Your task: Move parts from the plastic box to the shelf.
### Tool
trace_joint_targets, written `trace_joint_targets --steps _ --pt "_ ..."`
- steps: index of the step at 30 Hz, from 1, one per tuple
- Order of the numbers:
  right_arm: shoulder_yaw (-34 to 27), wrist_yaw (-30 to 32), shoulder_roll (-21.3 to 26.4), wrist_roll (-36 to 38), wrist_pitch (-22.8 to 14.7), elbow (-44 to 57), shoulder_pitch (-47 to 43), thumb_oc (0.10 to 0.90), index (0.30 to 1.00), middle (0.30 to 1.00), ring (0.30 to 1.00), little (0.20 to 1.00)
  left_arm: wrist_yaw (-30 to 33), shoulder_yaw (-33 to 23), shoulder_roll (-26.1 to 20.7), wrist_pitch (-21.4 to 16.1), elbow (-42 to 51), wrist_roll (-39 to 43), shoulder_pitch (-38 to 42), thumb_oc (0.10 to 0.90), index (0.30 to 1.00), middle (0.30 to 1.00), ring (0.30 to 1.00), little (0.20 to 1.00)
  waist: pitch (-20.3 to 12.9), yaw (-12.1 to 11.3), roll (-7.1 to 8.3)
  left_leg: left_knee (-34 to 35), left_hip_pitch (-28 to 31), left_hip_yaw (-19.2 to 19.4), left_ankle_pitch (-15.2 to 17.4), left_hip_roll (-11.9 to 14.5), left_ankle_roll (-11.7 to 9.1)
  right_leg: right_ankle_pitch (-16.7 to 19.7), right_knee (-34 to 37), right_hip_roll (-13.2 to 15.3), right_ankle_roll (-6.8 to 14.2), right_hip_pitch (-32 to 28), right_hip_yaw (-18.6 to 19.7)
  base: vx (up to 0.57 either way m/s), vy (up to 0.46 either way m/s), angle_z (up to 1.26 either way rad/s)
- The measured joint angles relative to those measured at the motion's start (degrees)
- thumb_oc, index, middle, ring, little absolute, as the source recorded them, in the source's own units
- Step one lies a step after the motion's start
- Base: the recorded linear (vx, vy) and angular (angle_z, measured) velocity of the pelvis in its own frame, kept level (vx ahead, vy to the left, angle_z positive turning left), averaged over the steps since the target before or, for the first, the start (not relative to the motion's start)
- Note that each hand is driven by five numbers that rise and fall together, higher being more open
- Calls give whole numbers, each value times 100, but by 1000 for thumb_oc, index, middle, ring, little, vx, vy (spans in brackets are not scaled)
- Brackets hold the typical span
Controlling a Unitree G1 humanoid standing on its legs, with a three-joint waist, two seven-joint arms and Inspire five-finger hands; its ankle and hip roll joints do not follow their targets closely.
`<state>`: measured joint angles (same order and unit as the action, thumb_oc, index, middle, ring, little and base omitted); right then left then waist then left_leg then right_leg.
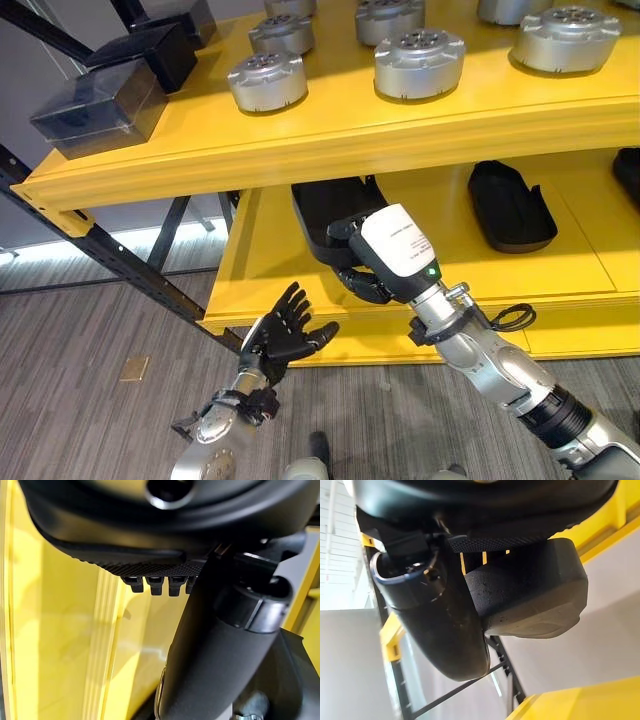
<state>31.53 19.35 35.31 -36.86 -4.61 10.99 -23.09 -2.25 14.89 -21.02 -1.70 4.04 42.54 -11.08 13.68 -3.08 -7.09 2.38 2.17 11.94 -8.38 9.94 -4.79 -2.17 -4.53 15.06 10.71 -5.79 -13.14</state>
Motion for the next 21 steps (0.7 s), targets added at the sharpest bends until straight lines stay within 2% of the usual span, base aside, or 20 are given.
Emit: trace_joint_targets --steps 5,7,10,13,18,21 --pt "-140 -14 103 -2 326 0 0 400 300 300 300 300 -93 9 -3 64 23 2 -69 900 1000 1000 1000 1000 0 1 0 24 -11 7 -6 -1 -8 150 279 -42 3 -123 -31 18 -22 -2" --pt "-145 -13 190 -19 616 -5 1 400 300 300 300 300 -105 1 -12 178 150 8 -122 900 1000 1000 1000 1000 0 -6 2 32 -11 -27 -7 4 -9 192 382 -62 7 -191 -75 46 -89 6" --pt "-228 -14 459 -16 705 -65 -7 400 300 300 300 300 -106 3 -13 197 149 7 -124 900 1000 1000 1000 1000 0 3 2 36 -15 -34 -11 10 -16 191 369 -67 6 -181 -79 13 -20 1" --pt "-452 -15 444 -14 790 -132 -7 400 300 300 300 300 -97 4 -14 248 149 7 -110 900 1000 1000 1000 1000 0 64 2 61 -16 -30 -17 10 -26 190 355 -67 5 -154 -67 0 0 0" --pt "-594 -94 453 -16 805 -279 -325 400 300 300 300 300 -35 19 -19 301 148 10 -43 900 1000 1000 1000 1000 -1 295 -21 96 -220 23 -71 10 -51 212 266 -62 6 153 21 -12 24 -7" --pt "-607 -216 471 -18 862 -279 -374 400 300 300 300 300 62 82 -22 328 147 52 73 900 1000 1000 1000 1000 14 297 -87 96 -223 36 -73 10 -49 212 272 -61 7 168 36 -2 34 -2"
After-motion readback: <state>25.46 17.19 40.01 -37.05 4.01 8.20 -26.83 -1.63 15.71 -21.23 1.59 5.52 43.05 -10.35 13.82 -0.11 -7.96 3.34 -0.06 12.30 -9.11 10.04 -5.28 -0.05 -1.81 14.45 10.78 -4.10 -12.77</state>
